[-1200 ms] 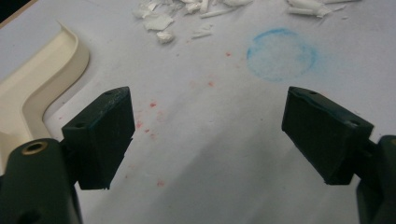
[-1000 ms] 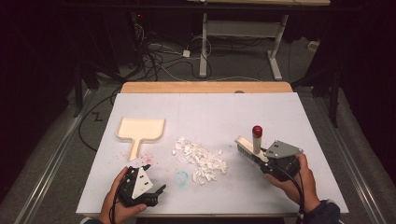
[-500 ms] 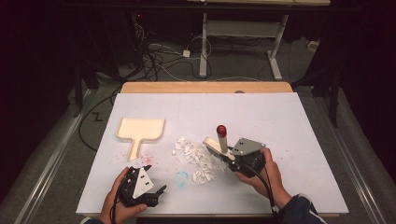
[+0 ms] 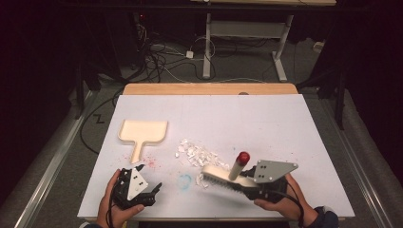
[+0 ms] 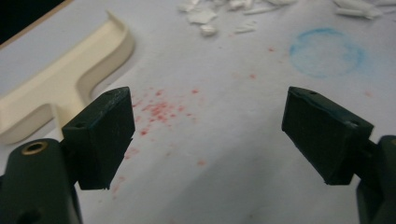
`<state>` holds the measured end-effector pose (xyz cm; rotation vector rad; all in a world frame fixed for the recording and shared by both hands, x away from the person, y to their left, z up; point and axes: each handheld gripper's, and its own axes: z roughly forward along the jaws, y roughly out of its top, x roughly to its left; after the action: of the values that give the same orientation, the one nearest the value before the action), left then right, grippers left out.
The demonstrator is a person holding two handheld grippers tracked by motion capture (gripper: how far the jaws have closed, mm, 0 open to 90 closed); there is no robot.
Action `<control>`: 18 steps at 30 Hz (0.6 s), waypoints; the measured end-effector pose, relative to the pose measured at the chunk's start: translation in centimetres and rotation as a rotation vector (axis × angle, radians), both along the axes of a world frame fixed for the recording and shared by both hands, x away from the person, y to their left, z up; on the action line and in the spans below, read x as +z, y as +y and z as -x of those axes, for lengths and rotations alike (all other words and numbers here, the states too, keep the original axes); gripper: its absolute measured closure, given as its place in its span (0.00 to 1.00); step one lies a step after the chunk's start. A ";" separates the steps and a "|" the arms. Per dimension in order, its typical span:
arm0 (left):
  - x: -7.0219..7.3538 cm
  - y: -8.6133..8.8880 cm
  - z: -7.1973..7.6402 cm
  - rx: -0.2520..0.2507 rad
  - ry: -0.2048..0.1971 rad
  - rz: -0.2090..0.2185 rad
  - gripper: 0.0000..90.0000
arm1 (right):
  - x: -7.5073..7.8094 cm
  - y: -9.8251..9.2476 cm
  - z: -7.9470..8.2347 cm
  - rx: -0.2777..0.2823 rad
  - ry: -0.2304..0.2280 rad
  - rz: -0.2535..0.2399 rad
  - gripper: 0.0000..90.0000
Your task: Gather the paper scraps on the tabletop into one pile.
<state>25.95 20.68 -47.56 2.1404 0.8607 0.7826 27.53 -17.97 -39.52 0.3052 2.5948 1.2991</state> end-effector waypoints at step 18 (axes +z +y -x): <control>-0.6 -1.5 -0.2 -0.078 0.035 -0.020 0.18 | -3.2 5.6 -6.7 0.140 -0.036 0.078 0.76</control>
<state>26.13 19.19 -48.15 2.1979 0.7849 0.7190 34.18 -12.32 -42.73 0.0871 2.6692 1.2307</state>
